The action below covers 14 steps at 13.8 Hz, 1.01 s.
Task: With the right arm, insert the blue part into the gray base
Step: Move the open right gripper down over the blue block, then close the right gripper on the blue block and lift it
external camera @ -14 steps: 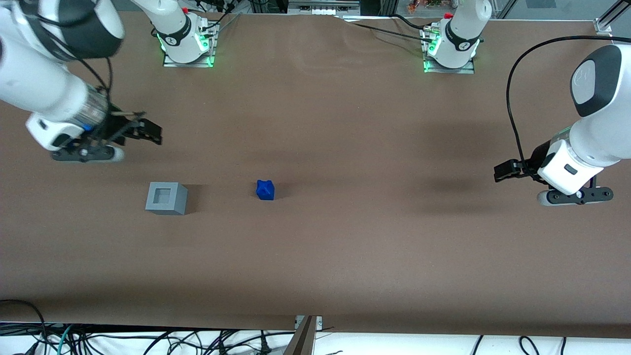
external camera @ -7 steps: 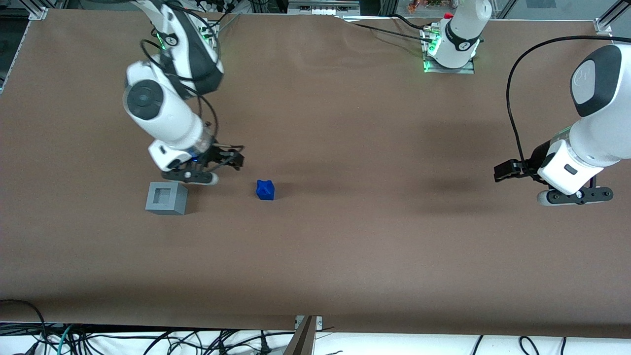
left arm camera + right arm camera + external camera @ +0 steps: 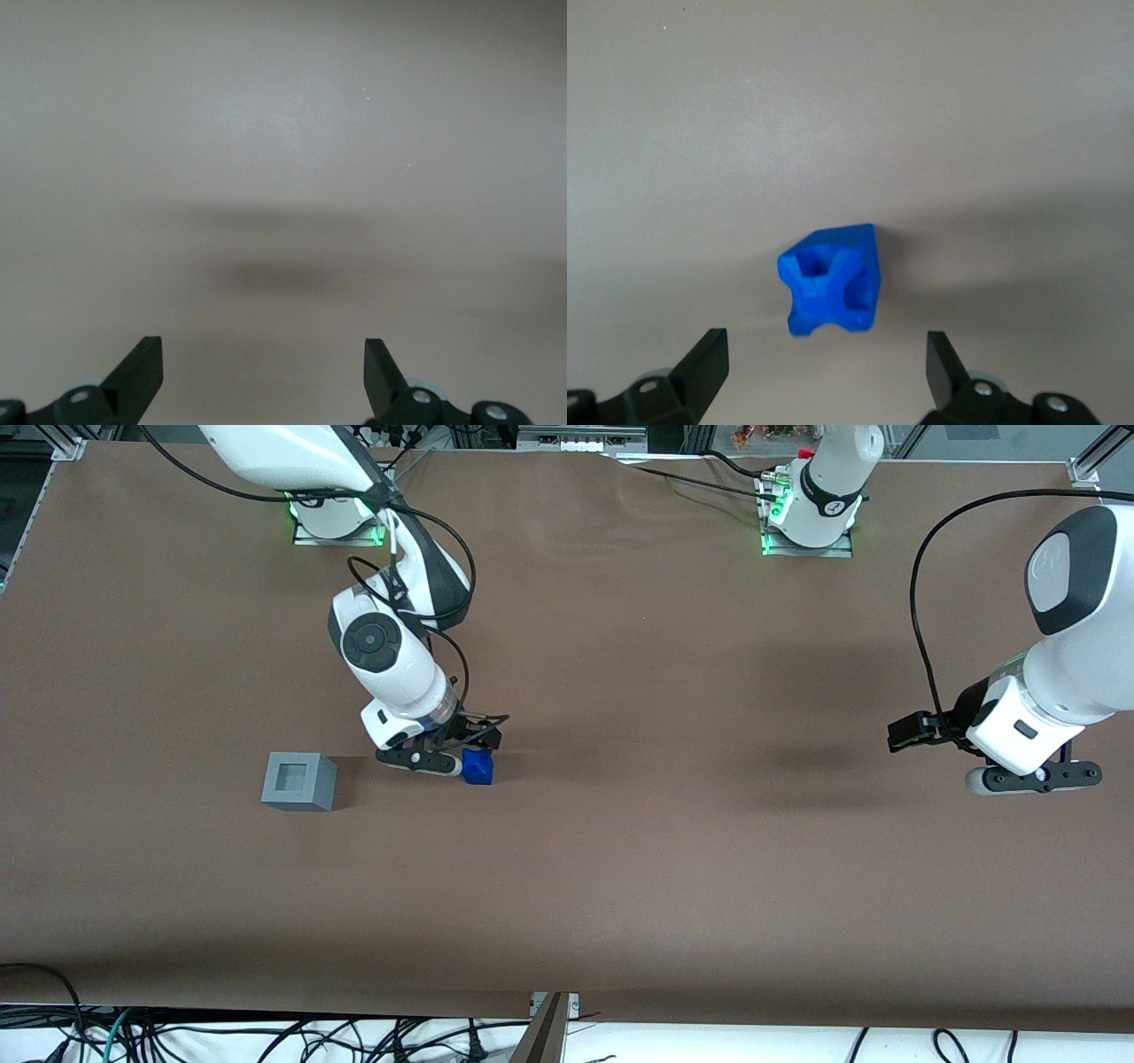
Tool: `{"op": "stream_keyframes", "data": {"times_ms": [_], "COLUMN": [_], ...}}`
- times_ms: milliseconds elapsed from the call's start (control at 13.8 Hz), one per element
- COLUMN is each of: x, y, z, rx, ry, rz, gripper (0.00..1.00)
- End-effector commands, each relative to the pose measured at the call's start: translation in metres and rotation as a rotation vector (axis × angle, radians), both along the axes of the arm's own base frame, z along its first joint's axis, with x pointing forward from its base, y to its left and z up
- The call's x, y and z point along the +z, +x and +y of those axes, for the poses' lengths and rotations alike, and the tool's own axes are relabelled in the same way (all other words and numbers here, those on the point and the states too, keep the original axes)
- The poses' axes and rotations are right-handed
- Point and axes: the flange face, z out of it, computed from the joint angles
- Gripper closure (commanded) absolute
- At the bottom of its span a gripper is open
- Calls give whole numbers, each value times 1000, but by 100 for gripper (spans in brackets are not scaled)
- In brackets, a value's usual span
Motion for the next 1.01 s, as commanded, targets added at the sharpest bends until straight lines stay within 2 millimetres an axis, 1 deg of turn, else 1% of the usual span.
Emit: {"op": "stream_keyframes", "data": {"times_ms": [0,217,723,940], "x": [-14,-28,-35,-38], "y": [2,5,15,15], "z": [4,4,11,12], "rx": [11,26,35,49], "ry": [-16,-27,-29,-41], "rz": [-32,-43,-55,-60], "gripper": [2,3,5,17]}}
